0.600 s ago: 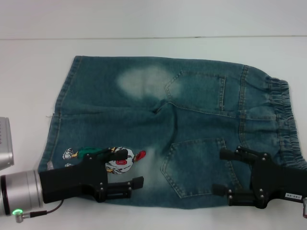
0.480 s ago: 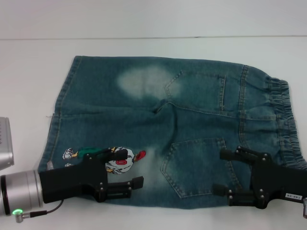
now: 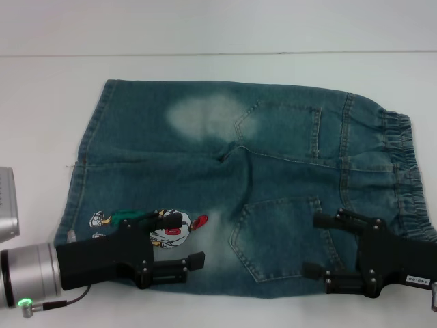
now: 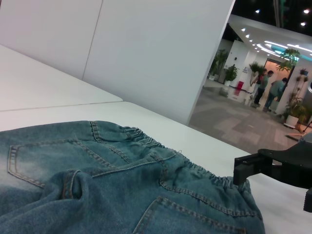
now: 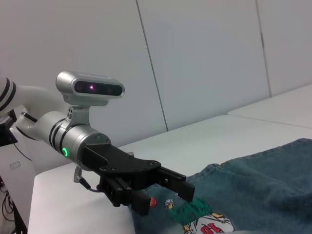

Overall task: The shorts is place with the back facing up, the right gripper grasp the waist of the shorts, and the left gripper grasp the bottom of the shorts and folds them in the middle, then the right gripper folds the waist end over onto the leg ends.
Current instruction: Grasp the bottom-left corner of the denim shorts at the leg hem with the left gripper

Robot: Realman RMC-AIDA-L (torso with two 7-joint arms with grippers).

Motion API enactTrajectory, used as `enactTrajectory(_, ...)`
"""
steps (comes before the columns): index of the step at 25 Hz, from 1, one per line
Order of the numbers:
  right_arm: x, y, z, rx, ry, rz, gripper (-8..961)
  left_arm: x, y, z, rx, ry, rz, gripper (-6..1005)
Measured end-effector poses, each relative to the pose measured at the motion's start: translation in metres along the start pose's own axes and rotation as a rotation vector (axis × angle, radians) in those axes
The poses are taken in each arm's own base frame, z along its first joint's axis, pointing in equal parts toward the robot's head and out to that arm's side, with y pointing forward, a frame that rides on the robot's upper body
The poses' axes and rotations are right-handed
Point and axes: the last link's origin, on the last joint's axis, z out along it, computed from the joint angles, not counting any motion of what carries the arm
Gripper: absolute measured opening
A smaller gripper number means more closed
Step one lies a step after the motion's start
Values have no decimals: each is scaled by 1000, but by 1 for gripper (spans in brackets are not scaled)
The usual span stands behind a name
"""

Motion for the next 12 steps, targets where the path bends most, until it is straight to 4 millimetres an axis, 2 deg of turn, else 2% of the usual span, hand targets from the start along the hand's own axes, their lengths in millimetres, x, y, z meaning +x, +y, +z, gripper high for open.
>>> enactTrajectory(8, 0, 0, 0, 2, -2, 0, 945, 0, 1, -2, 2, 11, -4, 909)
enactTrajectory(12, 0, 0, -1, 5, -3, 2, 945, 3, 2, -15, 21, 58, -5, 909)
